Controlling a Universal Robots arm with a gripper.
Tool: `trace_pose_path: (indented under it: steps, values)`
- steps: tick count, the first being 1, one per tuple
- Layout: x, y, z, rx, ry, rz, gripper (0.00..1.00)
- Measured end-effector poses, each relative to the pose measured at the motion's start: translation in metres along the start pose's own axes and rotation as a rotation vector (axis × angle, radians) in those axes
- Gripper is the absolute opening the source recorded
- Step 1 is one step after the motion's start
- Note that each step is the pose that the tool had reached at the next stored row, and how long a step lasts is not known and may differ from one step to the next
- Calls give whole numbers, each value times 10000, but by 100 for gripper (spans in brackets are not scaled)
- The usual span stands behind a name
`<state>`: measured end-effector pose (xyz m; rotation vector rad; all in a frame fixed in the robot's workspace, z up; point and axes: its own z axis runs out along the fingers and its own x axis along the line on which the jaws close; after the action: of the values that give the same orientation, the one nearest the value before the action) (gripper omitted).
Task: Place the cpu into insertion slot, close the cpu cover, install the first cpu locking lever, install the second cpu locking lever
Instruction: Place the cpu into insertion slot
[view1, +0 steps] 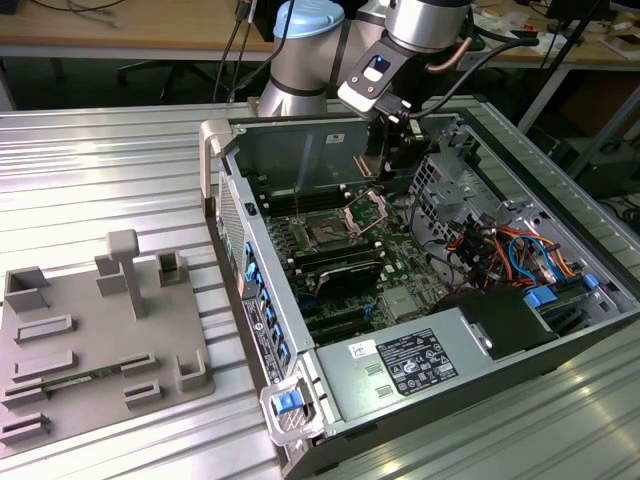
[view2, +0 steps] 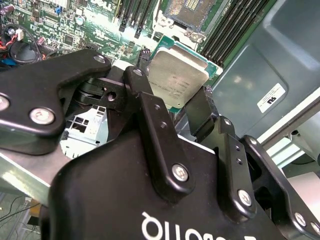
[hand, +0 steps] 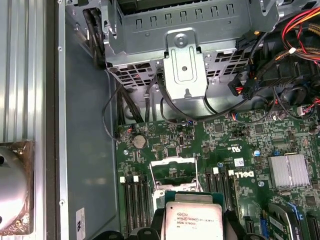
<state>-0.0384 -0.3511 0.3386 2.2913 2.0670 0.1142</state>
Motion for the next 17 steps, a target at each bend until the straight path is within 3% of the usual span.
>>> trace_pose_path:
  steps: [4,6,10,17]
  values:
    - [2,-1,9,0,12,3,55]
    - [0,-6,57,6,56,7,55]
    - [-2,-16,153,9,72,-23,55]
    - [-6,-46,283,32,173,-1061,55]
